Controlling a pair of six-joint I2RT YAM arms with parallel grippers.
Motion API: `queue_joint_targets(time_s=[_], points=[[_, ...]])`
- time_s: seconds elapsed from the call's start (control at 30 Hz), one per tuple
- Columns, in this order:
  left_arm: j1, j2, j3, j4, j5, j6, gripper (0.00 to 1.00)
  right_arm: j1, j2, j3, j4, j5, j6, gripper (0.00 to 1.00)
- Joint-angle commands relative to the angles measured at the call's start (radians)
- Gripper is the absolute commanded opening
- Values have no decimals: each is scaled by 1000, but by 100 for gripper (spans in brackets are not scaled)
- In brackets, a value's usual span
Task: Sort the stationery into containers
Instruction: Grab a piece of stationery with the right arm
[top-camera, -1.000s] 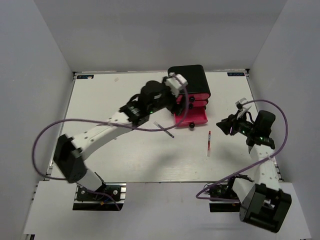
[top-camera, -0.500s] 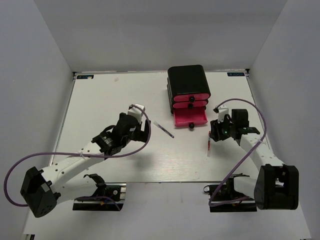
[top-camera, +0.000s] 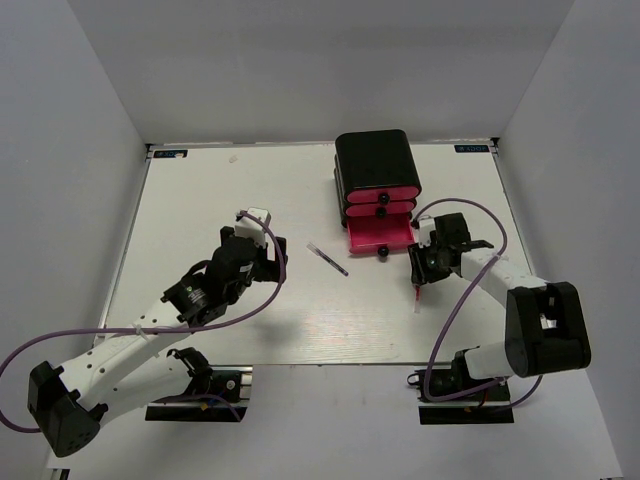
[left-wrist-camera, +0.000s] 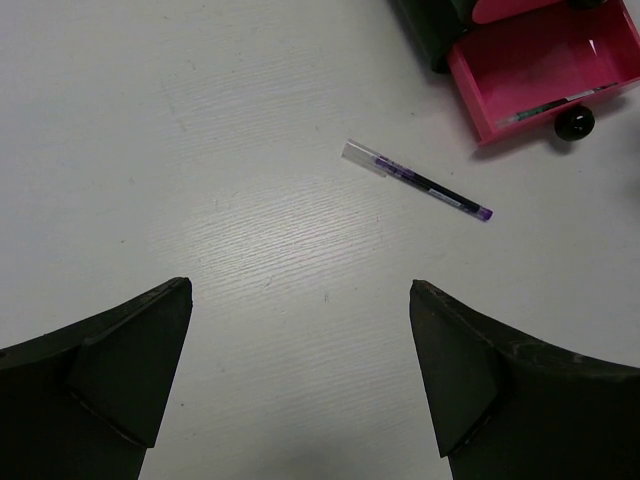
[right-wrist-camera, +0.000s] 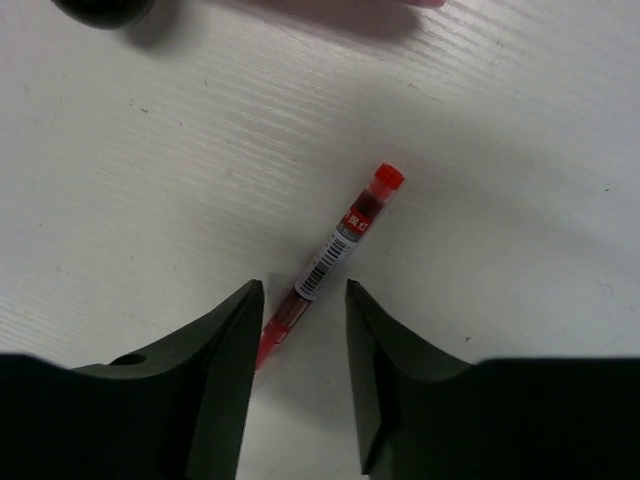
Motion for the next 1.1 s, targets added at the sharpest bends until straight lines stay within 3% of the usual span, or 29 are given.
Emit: queue_joint_targets(time_s=[0.0, 0.1, 0.3, 0.4, 0.53, 0.63, 0.8, 0.83, 0.9, 0.93, 1.07], points=[[4, -10, -3, 8, -18, 4, 99, 22, 16, 24, 33, 47, 55, 43], [4, -10, -3, 8, -9, 4, 99, 25, 24, 13, 52, 104, 72, 34], [4, -10, -3, 8, -9, 4, 99, 25, 65, 27, 49, 121, 87, 31], [4, -10, -3, 8, -9, 4, 99, 23, 70, 30, 50, 107, 89, 24], [4, -10, -3, 8, -9, 4, 99, 20, 2, 18, 61, 46, 89, 11], [4, -10, -3, 8, 0, 4, 99, 28, -130, -5, 81, -26, 49, 8], [4, 8, -3, 8, 9, 4, 99, 36, -295, 46, 84, -230, -117, 3], [4, 19, -3, 8, 18, 4, 99, 37, -311, 65, 73, -262, -232, 2], [4, 19, -3, 8, 18, 4, 99, 55, -308, 93, 67, -374, -298, 0], [4, 19, -3, 8, 6, 4, 99, 59, -276, 113, 62, -420, -410, 0], [4, 19, -24, 19, -3, 13, 99, 95, -182, 191, 82, -502, -618, 0]])
